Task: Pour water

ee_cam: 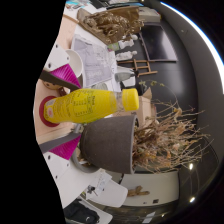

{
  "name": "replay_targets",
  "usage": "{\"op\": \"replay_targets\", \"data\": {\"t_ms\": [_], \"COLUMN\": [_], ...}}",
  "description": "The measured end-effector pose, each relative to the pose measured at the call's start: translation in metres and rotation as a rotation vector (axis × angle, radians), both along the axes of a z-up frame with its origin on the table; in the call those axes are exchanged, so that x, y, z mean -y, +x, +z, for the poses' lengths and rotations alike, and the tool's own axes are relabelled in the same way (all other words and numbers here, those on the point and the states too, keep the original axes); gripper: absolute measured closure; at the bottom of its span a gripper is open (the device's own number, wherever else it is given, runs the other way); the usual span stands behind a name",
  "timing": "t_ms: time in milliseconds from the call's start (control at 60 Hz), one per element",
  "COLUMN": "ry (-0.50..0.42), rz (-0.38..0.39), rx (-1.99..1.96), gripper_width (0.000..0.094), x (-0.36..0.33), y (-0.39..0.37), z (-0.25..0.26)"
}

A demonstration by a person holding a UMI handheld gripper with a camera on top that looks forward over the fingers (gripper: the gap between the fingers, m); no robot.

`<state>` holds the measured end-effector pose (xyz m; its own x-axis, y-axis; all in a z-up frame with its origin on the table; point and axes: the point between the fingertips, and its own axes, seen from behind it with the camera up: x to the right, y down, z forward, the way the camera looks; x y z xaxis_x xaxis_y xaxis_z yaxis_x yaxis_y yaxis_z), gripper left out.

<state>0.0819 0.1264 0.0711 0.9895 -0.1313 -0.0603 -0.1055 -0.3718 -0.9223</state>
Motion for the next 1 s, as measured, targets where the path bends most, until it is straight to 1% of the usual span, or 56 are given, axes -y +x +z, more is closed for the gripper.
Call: {"op": "replay_targets", "data": {"t_ms": [33,67,100,250,350,500,583,683,750,850,1000], "ry": [-0.016,-0.033,-0.044,-0.124,-0.201,-0.242,-0.244,-0.214,-0.223,-0.204,-0.196], "rz": [-0.024,-0.047,-0.051,-0.087,-0.087,-0.074,-0.066,-0.042,-0.050,-0.054,-0.062], "rx": [-0.009,-0.014,-0.016,-0.049,-0.053,-0.034,-0.016,0.004,0.035,0.051,0.074], "gripper_width": [0.0104,0.0095,0.0076,0.0078,0.0079,0.0078,0.0075,0.0073,0.0075,0.0075,0.0069], "x": [0.009,0.019,0.031,0.103,0.159,0.233,0.265,0.290,0.305,0.319,0.329], "y": [0.004,0.003,0.000,-0.017,-0.038,-0.063,-0.073,-0.085,-0.086,-0.089,-0.092], "z": [0.005,0.014,0.026,0.084,0.117,0.160,0.178,0.199,0.203,0.212,0.214]}}
